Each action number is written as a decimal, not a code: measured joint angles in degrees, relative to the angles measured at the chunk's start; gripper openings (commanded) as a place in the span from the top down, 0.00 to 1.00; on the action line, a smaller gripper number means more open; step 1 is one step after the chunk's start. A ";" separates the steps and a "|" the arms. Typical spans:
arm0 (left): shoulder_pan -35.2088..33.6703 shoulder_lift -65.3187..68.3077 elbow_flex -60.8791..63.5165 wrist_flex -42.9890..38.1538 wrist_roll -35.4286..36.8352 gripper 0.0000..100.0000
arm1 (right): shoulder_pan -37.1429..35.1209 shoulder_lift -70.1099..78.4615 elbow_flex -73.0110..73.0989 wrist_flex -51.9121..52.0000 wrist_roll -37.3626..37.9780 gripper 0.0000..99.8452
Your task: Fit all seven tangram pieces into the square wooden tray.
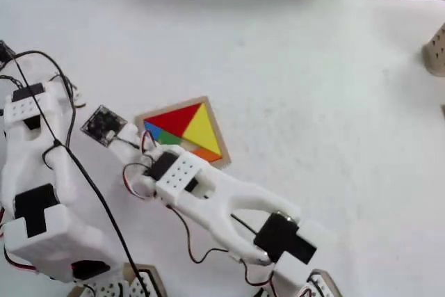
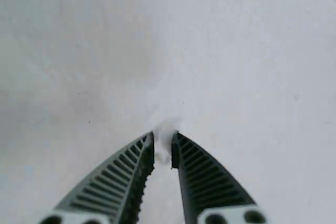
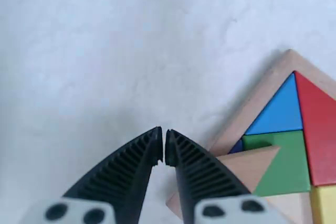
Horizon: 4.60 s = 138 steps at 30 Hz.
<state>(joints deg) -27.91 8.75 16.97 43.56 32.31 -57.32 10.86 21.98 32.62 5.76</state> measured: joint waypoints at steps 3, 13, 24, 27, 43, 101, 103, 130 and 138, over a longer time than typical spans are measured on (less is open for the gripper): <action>-0.09 0.00 0.00 0.00 0.00 0.92 | 1.67 3.08 0.00 -0.88 0.00 0.98; -0.09 0.00 0.00 0.00 0.00 0.92 | 6.77 -0.35 -0.09 9.85 0.09 0.98; 0.00 0.00 0.00 0.00 0.00 0.92 | 13.01 -1.41 0.00 10.73 0.09 0.98; 0.00 0.00 0.00 0.00 0.00 0.92 | 13.98 -1.41 0.00 10.73 0.09 0.98; 0.00 0.00 0.00 0.00 0.00 0.92 | 12.66 -8.44 0.00 11.78 0.09 0.98; 3.87 1.41 -0.97 0.00 -6.68 0.92 | 16.70 -3.78 3.25 12.75 -2.29 0.98; 3.87 1.41 -0.97 0.00 -6.68 0.92 | 16.70 -3.78 3.25 13.01 -2.64 0.98; 3.87 1.41 -0.97 -0.18 -6.68 0.92 | 20.22 -2.99 4.57 1.41 4.13 0.98; 3.87 1.41 -0.97 -0.18 -6.68 0.92 | 20.22 -2.99 4.04 7.12 4.75 0.98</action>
<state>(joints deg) -24.04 10.15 16.00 43.38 25.63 -37.10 7.87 26.02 39.74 10.51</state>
